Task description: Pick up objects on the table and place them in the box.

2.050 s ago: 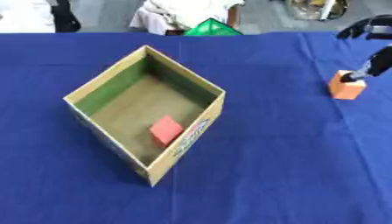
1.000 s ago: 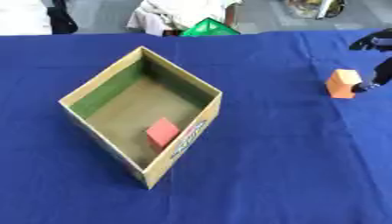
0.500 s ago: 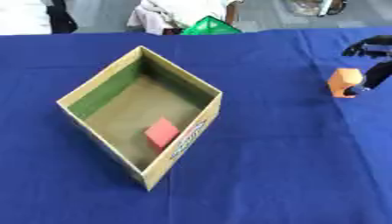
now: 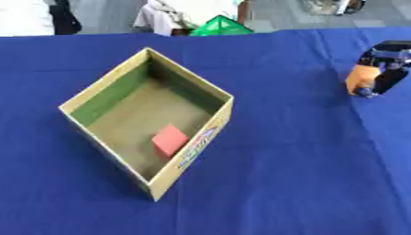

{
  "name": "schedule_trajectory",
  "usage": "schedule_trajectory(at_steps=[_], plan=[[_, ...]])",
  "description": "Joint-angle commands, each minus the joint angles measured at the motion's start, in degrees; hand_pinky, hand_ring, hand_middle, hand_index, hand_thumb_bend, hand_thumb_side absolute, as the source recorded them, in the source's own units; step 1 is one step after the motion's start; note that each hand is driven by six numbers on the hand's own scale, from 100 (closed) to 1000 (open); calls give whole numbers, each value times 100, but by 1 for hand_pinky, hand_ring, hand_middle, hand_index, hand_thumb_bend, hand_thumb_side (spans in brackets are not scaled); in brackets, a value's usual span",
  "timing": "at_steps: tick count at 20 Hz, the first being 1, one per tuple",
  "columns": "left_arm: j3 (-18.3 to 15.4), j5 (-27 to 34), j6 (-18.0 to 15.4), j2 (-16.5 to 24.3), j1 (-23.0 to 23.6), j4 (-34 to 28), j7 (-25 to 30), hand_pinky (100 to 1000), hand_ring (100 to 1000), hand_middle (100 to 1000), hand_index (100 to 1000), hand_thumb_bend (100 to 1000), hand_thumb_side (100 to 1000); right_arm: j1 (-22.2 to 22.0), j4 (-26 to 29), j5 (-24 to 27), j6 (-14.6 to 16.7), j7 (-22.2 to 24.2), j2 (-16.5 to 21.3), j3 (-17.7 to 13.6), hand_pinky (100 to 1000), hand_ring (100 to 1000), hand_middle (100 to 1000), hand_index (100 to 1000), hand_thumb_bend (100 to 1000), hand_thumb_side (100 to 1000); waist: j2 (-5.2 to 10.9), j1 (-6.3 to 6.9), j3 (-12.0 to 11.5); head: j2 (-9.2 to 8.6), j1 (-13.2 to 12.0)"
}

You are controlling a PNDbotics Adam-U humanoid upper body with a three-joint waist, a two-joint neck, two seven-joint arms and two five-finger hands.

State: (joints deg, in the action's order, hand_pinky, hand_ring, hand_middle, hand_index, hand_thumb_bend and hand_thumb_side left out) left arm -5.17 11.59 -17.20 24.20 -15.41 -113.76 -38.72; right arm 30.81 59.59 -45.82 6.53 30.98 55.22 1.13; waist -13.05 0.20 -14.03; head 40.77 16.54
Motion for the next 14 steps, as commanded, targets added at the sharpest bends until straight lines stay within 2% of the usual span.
schedule_trajectory(at_steps=[1,4,11,14], plan=[[-42,20,4,98,-70,-83,5,851,674,735,862,544,963,111,59,-30,-42,-176,204,-39,668,720,633,737,241,271,96,-13,15,-10,1],[-48,12,3,104,-59,-83,3,851,674,735,862,544,962,97,123,104,-76,-172,232,-82,657,707,628,735,181,271,108,-18,23,-9,-15],[-58,-2,-2,116,-46,-83,-12,851,675,735,862,545,961,9,647,513,-115,-93,386,-268,656,703,625,734,159,282,136,-34,52,-2,-41],[-55,-6,-6,120,-46,-83,-9,850,677,736,863,547,959,66,1244,661,27,-89,467,-266,665,700,635,743,137,295,176,-51,69,-15,-41]])
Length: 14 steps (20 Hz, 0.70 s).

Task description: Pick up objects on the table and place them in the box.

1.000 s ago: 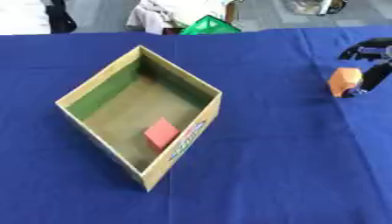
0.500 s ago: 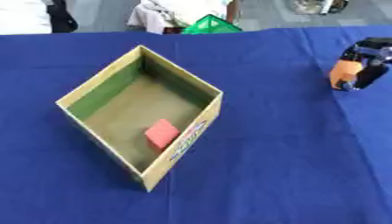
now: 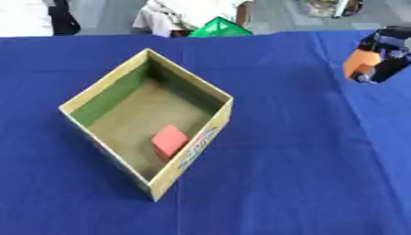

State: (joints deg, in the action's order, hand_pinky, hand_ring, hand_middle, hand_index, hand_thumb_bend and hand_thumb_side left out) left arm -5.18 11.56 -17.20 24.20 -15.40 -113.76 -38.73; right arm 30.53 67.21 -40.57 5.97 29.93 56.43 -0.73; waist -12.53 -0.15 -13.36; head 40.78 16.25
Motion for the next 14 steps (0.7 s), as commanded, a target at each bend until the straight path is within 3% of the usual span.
schedule_trajectory(at_steps=[1,8,11,14], plan=[[-50,-2,-5,118,-48,-83,-6,850,677,736,863,546,958,98,750,188,134,58,364,-27,664,699,644,749,138,303,133,-21,1,-19,-3],[-17,17,-2,112,-70,-83,25,850,678,736,863,549,957,385,2615,442,254,642,348,590,633,686,654,752,108,324,177,-34,-67,-8,81],[5,36,4,101,-77,-83,47,850,678,736,863,550,956,864,2994,535,284,924,117,881,643,691,659,755,108,331,206,-36,-101,15,131],[24,54,8,83,-80,-83,71,850,679,736,863,551,956,1525,3039,587,355,1263,-364,1225,643,690,661,757,100,336,236,-32,-128,29,178]])
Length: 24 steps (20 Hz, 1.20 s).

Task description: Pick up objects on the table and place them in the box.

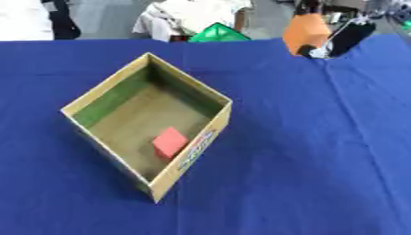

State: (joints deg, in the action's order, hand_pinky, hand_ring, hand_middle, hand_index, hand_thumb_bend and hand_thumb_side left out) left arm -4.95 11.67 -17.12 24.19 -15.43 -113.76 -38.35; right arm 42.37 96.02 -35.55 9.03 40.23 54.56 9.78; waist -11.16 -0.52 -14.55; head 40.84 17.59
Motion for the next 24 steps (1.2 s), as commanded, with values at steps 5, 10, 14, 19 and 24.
schedule_trajectory(at_steps=[5,10,14,19,24], plan=[[11,65,-1,55,-82,-83,49,850,680,737,863,551,955,1141,82,152,275,679,-1006,661,638,686,664,758,100,352,125,12,-71,37,111],[36,89,2,25,-106,-83,77,849,681,737,863,553,953,1641,-141,122,394,958,-1736,986,636,685,666,759,100,363,156,9,-140,59,174],[41,101,0,12,-115,-83,89,850,681,737,863,554,952,1796,-346,66,470,1002,-1946,1081,632,680,660,756,100,374,162,11,-157,55,204],[68,143,-5,-31,-166,-83,118,849,681,737,863,556,951,1947,-609,178,528,1141,-2524,1331,627,676,656,754,100,392,158,29,-245,40,313],[74,155,-2,-52,-180,-83,128,849,681,737,863,556,952,1929,-941,-85,564,1164,-3174,1462,622,669,649,749,100,399,147,55,-232,35,346]])
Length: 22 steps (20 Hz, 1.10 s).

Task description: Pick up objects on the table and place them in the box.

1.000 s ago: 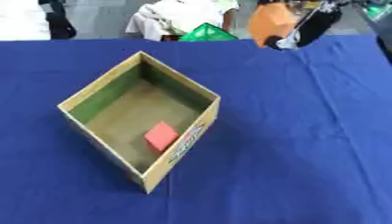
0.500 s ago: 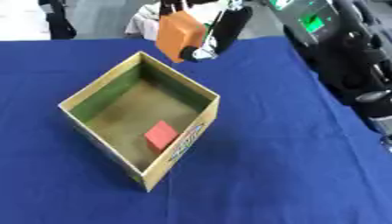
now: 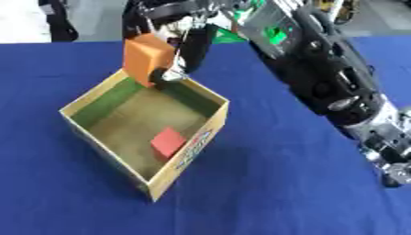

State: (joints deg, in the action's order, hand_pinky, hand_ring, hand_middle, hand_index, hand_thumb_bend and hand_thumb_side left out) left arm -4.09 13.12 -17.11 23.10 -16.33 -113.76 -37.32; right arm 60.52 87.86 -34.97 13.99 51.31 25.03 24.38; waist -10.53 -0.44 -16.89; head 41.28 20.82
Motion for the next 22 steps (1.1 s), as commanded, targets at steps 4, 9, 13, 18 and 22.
schedule_trajectory(at_steps=[4,9,13,18,22], plan=[[-14,13,-2,50,-88,-83,25,849,681,737,863,555,952,59,-531,-458,120,41,-668,100,619,670,651,750,100,405,75,60,17,-9,18],[-1,28,-2,18,-108,-83,39,849,681,737,862,555,953,61,-992,-856,205,-84,-1049,212,615,673,653,750,100,406,57,62,-4,-11,56],[9,43,-4,-10,-130,-83,54,850,680,737,862,555,954,70,-1438,-1181,77,-336,-1285,154,611,671,652,750,100,411,28,60,-47,-41,102],[12,62,-1,-31,-143,-83,63,850,679,737,862,553,955,50,-1933,-1570,15,-706,-1506,99,608,670,651,750,100,430,-14,62,-83,-58,117],[14,71,3,-36,-147,-83,68,850,678,737,861,553,956,36,-2169,-1897,68,-1007,-1616,59,621,686,663,758,154,447,-30,70,-80,-60,117]])
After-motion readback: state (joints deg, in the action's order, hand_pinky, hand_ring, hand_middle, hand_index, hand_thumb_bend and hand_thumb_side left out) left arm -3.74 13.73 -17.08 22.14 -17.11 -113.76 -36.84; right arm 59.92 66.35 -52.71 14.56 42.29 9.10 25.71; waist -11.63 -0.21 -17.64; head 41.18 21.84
